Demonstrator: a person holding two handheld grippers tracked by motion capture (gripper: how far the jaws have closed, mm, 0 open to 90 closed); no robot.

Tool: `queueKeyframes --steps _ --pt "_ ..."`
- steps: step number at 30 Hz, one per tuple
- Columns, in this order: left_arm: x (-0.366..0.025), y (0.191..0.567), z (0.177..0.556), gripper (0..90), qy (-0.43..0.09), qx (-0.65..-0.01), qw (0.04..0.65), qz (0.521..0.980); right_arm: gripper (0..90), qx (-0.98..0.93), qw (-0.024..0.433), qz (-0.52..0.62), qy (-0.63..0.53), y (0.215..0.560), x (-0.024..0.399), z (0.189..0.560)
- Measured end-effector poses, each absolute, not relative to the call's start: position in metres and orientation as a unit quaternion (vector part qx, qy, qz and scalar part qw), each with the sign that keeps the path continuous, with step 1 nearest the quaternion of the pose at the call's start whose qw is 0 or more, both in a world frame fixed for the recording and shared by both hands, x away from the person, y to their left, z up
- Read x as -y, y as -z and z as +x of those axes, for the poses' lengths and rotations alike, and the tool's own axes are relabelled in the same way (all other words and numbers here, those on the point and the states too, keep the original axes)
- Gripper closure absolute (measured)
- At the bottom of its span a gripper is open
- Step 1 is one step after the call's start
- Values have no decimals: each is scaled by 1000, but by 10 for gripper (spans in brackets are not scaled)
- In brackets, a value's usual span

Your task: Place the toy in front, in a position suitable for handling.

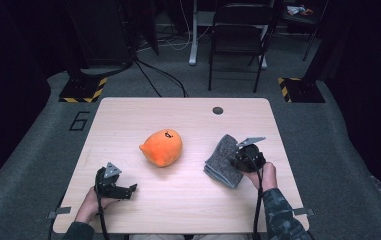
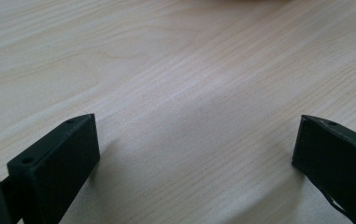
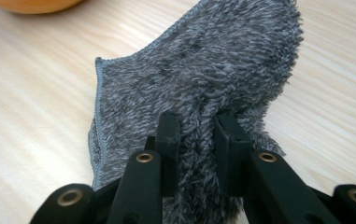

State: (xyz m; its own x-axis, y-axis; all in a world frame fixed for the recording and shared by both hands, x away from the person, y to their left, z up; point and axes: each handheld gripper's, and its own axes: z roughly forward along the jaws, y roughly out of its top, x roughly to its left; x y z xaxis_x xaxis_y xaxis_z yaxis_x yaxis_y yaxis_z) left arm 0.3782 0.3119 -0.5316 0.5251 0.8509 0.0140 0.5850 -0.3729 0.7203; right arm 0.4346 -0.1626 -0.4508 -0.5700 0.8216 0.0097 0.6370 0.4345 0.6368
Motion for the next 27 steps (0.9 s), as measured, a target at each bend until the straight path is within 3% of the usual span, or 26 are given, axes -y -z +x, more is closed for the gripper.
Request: queueKeyframes --steps 27 --pt "-312 532 378 1 -196 -446 339 805 708 -744 201 577 -271 468 243 457"
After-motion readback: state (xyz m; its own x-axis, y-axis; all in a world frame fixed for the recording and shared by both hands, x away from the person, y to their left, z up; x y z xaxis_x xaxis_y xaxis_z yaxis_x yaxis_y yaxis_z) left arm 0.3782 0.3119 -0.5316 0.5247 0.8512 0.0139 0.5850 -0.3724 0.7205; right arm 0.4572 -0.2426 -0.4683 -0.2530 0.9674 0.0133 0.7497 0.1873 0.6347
